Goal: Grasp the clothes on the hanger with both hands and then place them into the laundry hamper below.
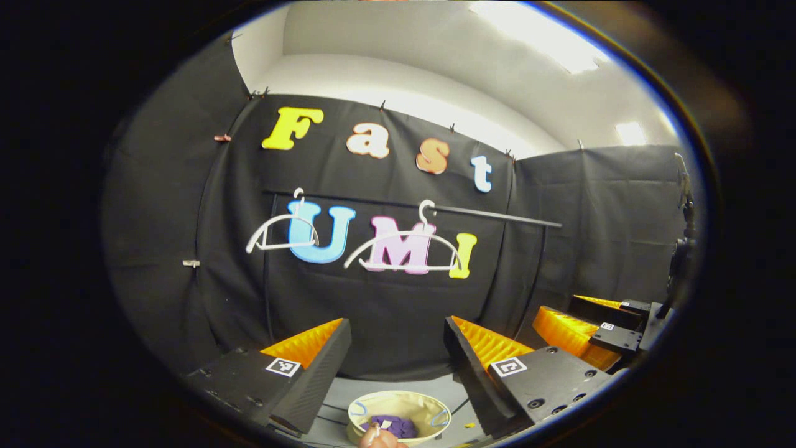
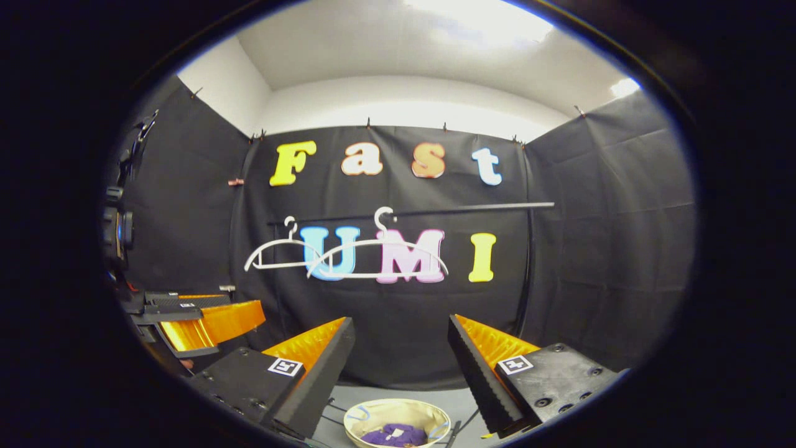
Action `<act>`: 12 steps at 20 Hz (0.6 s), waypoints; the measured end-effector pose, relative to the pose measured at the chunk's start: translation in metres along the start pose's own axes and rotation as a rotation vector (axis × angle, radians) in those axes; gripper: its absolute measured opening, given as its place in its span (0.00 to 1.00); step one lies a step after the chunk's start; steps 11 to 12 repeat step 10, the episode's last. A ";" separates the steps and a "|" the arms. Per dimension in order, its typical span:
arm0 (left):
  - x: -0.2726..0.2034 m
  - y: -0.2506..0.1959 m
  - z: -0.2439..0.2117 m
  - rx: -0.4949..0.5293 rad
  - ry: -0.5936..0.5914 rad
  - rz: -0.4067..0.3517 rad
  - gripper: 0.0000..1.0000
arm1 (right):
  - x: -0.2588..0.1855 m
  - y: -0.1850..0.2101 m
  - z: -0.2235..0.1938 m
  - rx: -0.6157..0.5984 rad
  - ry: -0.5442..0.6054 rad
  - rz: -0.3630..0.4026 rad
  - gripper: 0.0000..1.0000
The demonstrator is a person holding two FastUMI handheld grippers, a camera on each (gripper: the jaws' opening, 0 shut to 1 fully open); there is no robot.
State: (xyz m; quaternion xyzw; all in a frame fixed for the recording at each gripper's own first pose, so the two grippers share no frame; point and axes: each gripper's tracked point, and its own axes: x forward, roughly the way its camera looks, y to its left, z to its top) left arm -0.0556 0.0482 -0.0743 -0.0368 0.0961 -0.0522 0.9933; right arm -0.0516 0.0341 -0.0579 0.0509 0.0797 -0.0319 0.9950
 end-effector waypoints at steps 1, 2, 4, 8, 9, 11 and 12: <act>-0.007 -0.003 0.004 0.003 -0.009 -0.002 0.92 | -0.006 0.002 0.010 0.000 -0.022 0.003 0.95; -0.013 -0.009 0.010 0.002 -0.023 -0.004 0.92 | -0.010 -0.001 0.019 -0.006 -0.043 -0.003 0.98; -0.023 -0.017 0.027 -0.004 -0.064 -0.003 0.95 | -0.016 -0.004 0.034 -0.015 -0.078 0.004 0.98; -0.027 -0.038 0.048 -0.016 -0.122 0.023 0.95 | -0.016 -0.010 0.044 0.008 -0.095 0.038 0.99; -0.026 -0.041 0.046 -0.020 -0.121 0.029 0.95 | -0.015 -0.014 0.043 0.018 -0.084 0.047 0.97; -0.023 -0.048 0.046 -0.024 -0.120 0.030 0.92 | -0.017 -0.020 0.044 0.023 -0.085 0.052 1.00; -0.023 -0.048 0.046 -0.024 -0.120 0.030 0.92 | -0.017 -0.020 0.044 0.023 -0.085 0.052 1.00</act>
